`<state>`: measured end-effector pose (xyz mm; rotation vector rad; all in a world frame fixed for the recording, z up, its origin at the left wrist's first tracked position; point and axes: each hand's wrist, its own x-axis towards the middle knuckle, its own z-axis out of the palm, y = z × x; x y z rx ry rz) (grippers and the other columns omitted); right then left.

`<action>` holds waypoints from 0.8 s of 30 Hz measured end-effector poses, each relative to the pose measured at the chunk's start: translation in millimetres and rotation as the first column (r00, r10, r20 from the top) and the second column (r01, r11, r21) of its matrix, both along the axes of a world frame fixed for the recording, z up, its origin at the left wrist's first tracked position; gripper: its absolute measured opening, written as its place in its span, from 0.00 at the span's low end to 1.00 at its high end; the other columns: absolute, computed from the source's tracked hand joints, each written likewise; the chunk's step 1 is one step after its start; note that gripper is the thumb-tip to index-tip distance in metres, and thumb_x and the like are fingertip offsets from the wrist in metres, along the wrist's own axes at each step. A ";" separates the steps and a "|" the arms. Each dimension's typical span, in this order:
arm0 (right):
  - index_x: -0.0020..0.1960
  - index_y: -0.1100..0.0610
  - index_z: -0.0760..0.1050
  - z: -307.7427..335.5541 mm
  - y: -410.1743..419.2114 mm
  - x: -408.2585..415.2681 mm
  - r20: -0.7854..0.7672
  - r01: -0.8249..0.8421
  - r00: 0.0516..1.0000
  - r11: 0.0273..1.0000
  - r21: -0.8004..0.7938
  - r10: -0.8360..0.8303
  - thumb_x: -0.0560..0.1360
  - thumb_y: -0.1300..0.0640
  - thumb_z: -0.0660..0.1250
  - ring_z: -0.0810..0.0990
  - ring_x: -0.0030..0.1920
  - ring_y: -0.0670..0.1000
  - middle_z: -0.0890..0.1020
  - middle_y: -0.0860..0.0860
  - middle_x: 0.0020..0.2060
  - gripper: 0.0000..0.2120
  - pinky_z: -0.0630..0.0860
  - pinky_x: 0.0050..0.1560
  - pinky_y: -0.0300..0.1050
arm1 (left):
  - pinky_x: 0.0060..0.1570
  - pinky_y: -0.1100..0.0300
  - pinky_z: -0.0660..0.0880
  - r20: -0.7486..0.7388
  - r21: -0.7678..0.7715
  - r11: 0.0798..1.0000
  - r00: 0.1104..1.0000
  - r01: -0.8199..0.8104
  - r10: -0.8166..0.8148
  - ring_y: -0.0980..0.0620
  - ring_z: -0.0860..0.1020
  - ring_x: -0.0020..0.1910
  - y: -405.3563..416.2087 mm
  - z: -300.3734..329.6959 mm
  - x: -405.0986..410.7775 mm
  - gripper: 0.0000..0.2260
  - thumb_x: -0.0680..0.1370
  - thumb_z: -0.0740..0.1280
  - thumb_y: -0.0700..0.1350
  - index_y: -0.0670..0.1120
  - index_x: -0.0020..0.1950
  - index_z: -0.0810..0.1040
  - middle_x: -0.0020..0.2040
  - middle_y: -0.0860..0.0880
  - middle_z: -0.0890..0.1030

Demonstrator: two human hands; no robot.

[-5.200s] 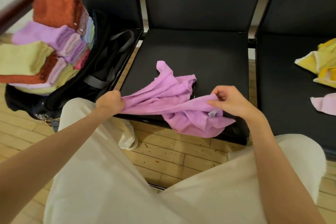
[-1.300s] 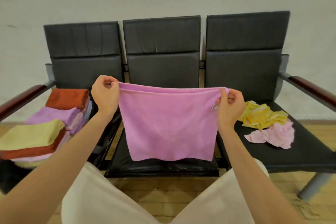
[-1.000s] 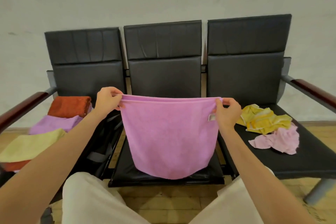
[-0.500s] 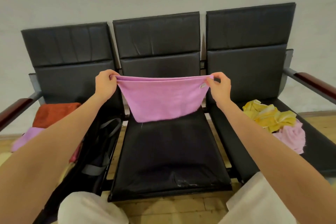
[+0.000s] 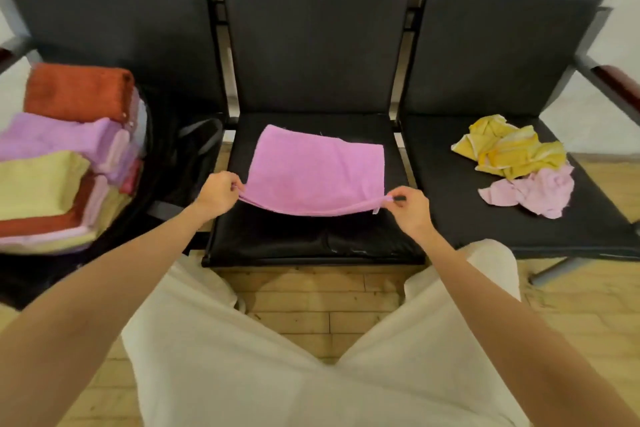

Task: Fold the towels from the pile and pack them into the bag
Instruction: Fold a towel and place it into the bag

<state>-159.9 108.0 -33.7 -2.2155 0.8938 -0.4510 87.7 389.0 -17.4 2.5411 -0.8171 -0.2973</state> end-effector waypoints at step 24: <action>0.46 0.64 0.82 3.0 7.3 -29.5 -0.215 -0.351 0.901 0.924 0.152 0.378 0.72 0.63 0.71 0.81 0.39 0.52 0.82 0.56 0.38 0.05 0.80 0.44 0.44 | 0.54 0.63 0.72 -0.449 -0.164 0.918 0.801 0.361 -0.396 0.51 0.77 0.54 -98.2 -32.3 -149.2 0.20 0.71 0.75 0.43 0.41 0.61 0.77 0.56 0.47 0.80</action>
